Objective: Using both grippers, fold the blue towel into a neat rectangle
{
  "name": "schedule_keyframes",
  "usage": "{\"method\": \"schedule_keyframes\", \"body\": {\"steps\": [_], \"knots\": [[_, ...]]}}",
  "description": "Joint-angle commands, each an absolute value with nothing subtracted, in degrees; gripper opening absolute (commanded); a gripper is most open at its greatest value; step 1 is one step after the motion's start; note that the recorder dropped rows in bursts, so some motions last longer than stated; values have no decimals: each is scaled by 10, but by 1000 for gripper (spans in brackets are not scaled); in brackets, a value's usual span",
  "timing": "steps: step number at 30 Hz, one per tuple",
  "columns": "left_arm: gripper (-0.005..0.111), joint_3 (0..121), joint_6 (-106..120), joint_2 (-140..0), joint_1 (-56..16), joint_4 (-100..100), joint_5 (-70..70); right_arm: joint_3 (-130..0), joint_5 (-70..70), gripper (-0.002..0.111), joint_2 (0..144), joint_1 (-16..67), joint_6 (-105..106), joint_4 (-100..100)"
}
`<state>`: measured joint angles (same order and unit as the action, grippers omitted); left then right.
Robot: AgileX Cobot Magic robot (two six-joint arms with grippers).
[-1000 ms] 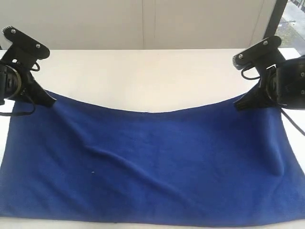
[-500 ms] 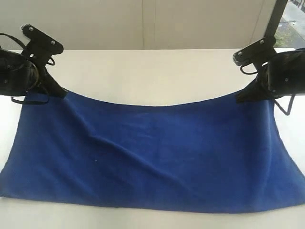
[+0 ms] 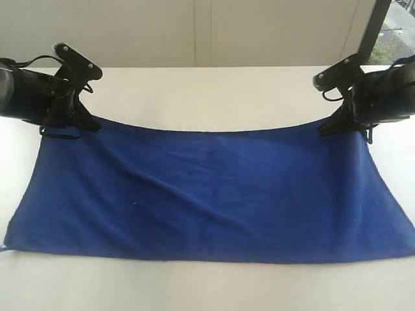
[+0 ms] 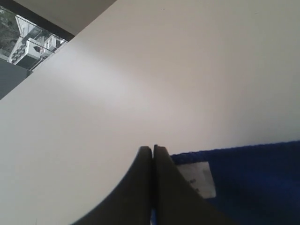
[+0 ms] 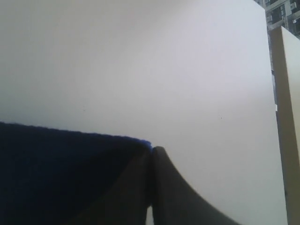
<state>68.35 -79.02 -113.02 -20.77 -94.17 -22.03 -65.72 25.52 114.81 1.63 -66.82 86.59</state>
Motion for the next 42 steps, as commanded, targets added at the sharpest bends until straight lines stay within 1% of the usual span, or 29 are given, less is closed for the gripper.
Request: {"method": "schedule_keyframes", "body": {"steps": [1,8,10,12,15,17,18,20,22,25,28,30,32,34,35,36,37,38,42], "knots": [[0,687,-799,-1134,-187,-947,-212,-673,255,0,1161,12,-672,875],[0,687,-802,-1134,-183,-951,-191,-674,254,1,1168,12,-672,875],[2,687,-802,-1134,-183,-951,-191,-674,254,5,1168,12,-672,875],[10,687,-802,-1134,-183,-951,-191,-674,254,13,1168,12,-672,875],[30,687,-802,-1134,-183,-951,-191,-674,256,28,1168,12,-672,875],[41,687,-802,-1134,-183,-951,-192,-674,268,37,1168,12,-672,875],[47,687,-802,-1134,-183,-951,-199,-675,282,39,1168,12,-672,875],[53,687,-802,-1134,-183,-951,-221,-677,310,41,1168,12,-672,877],[56,687,-802,-1131,-183,-951,-261,-682,364,41,1168,12,-672,876],[56,687,-786,-1119,-183,-934,-300,-687,406,41,1162,12,-672,873],[54,687,-765,-1095,-183,-910,-299,-687,396,40,1145,12,-671,852],[50,687,-748,-1079,-183,-881,-275,-687,366,37,1130,12,-657,821],[40,687,-730,-1064,-183,-838,-248,-687,336,25,1117,12,-625,769],[25,687,-699,-1053,-183,-787,-221,-687,307,9,1105,12,-575,711],[19,687,-685,-1053,-183,-767,-214,-687,298,4,1102,12,-556,695],[9,687,-666,-1053,-183,-742,-206,-687,289,0,1098,12,-536,663],[3,687,-654,-1054,-183,-726,-202,-687,282,0,1098,12,-517,640],[0,687,-643,-1056,-183,-713,-197,-687,276,0,1098,12,-503,627],[0,687,-629,-1081,-183,-692,-191,-687,251,0,1118,12,-487,602]]}}
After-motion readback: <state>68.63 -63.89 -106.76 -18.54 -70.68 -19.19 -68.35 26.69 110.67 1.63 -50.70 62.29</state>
